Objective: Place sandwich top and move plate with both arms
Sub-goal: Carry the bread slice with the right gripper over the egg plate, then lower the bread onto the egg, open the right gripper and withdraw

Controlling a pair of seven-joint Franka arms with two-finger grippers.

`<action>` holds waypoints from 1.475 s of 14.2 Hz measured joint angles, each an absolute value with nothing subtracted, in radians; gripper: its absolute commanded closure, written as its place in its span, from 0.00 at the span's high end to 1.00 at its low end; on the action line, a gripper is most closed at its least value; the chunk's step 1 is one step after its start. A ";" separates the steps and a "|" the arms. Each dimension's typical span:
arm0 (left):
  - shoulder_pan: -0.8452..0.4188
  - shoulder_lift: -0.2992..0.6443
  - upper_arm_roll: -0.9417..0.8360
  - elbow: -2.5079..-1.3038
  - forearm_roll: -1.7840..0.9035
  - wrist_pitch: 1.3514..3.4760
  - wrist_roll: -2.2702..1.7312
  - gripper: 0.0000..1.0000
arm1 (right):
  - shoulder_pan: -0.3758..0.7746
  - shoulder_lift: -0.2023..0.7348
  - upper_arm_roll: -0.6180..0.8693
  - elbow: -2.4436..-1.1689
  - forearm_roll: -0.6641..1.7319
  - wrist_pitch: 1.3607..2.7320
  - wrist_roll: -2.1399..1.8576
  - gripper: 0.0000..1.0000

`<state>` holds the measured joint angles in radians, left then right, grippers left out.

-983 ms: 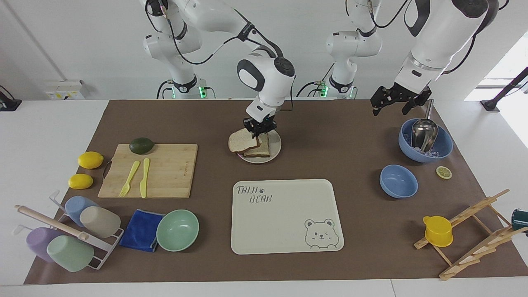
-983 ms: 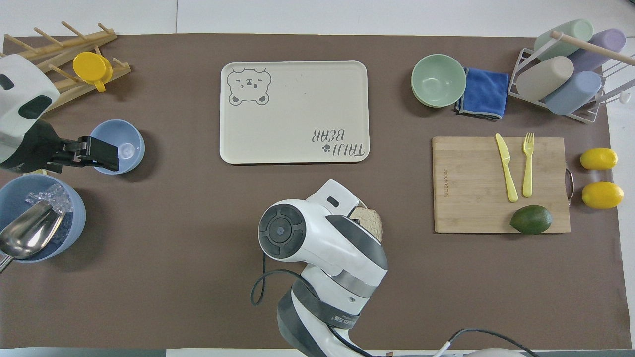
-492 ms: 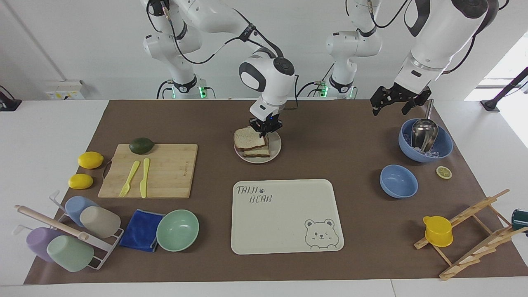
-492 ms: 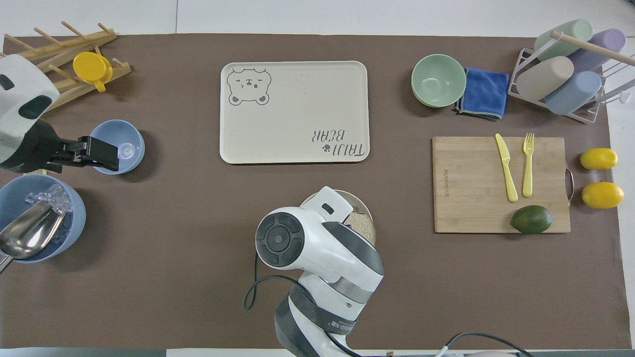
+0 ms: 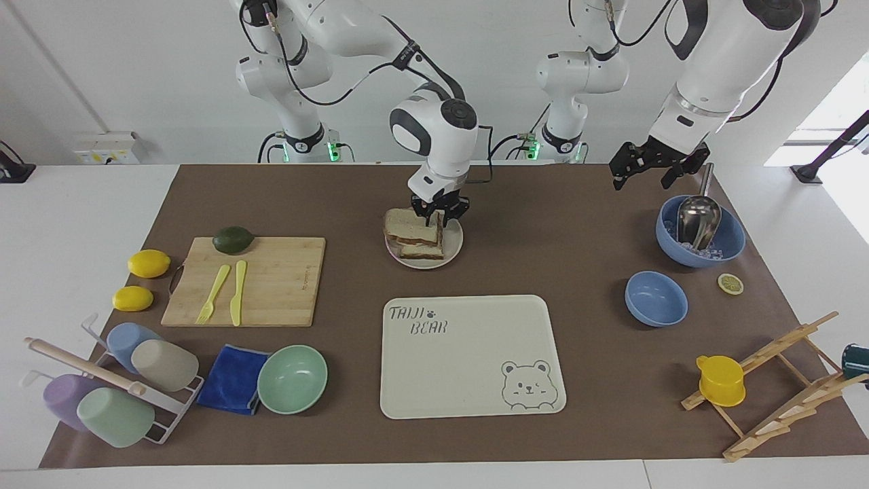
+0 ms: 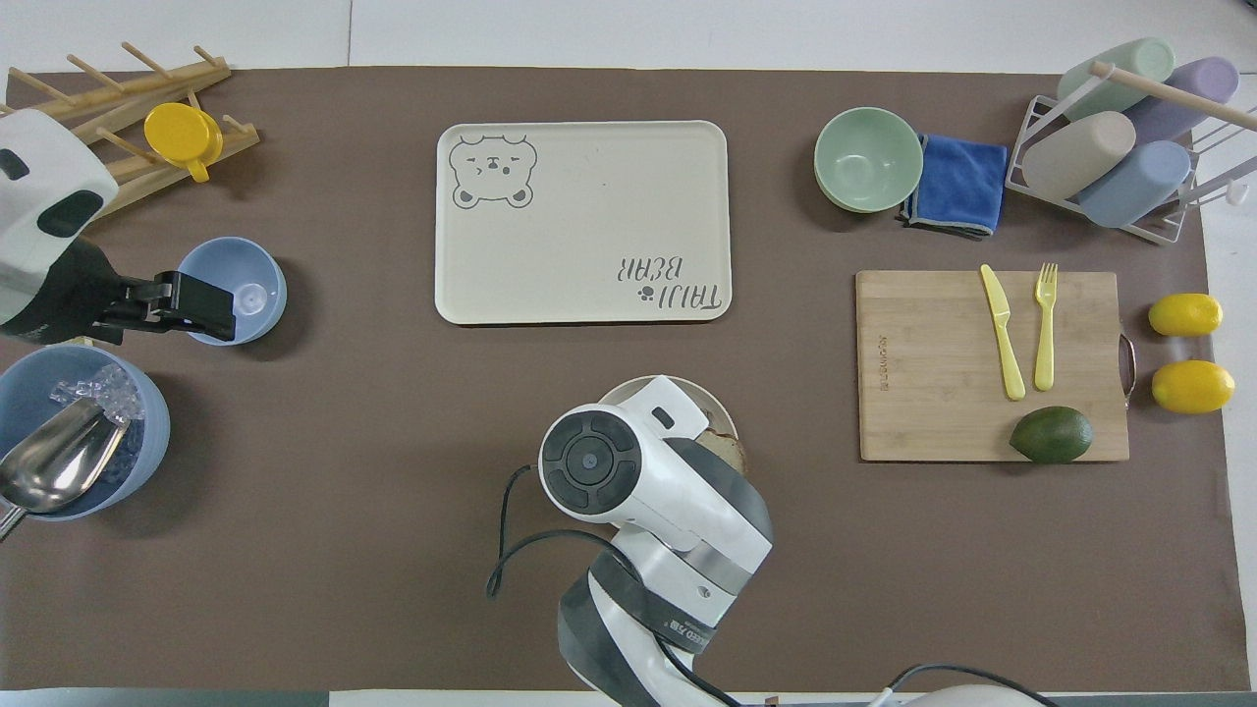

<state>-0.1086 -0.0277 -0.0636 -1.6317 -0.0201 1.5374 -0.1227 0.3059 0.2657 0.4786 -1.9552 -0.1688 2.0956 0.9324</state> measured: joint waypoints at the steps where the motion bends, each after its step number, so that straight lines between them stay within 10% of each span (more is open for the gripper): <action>1: -0.109 -0.028 -0.064 -1.632 -0.020 1.537 -0.123 1.00 | 0.288 0.259 0.478 -1.943 -0.165 2.093 0.932 1.00; 14: -0.116 -0.032 -0.079 -1.636 -0.021 1.541 -0.123 1.00 | 0.169 0.048 -0.122 -1.616 0.017 1.500 0.004 1.00; 21: -0.205 -0.094 -0.088 -1.796 -0.023 1.666 -0.187 1.00 | 0.173 0.047 -0.153 -1.542 -0.042 1.382 -0.055 1.00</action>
